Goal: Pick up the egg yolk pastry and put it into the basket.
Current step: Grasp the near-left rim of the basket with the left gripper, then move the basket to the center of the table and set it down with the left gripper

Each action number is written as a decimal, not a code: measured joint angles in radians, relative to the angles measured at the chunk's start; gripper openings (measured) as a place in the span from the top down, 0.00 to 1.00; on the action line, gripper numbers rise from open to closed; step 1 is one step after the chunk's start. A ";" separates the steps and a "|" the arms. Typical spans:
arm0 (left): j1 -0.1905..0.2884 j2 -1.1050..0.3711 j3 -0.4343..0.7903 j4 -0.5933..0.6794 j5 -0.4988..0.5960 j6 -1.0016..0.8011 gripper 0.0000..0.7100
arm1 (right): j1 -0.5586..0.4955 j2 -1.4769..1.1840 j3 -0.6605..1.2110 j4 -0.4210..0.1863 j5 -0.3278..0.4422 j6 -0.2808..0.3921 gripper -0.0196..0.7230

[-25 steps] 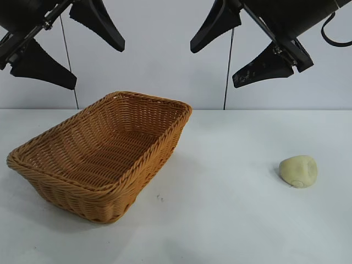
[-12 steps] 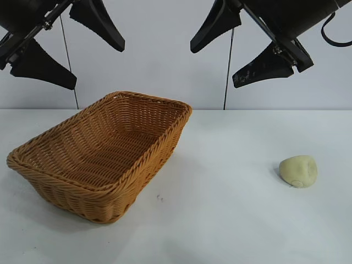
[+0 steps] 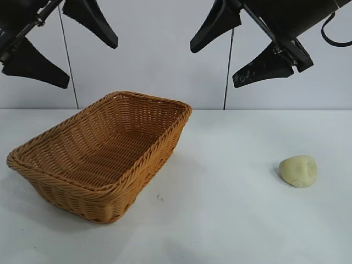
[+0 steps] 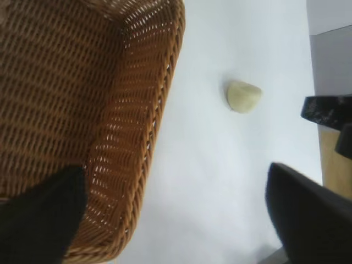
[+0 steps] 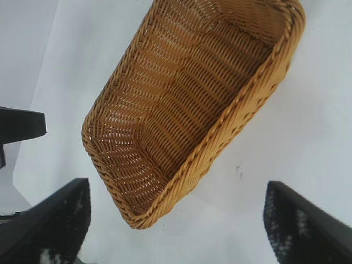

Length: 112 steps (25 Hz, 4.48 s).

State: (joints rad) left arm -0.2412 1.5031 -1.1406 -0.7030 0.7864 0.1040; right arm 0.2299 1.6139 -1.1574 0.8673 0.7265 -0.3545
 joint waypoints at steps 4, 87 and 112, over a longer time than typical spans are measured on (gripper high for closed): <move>0.001 -0.074 0.006 0.105 0.043 -0.119 0.04 | 0.000 0.000 0.000 0.000 0.000 0.000 0.18; 0.002 0.374 -0.134 0.421 0.057 -0.693 0.80 | 0.000 0.000 0.000 -0.023 0.004 0.000 0.18; -0.051 0.598 -0.451 0.376 0.278 -0.277 0.80 | 0.000 0.000 0.000 -0.024 0.004 0.000 0.18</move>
State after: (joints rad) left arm -0.2923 2.1011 -1.5918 -0.3266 1.0648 -0.1734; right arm 0.2299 1.6139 -1.1574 0.8433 0.7305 -0.3545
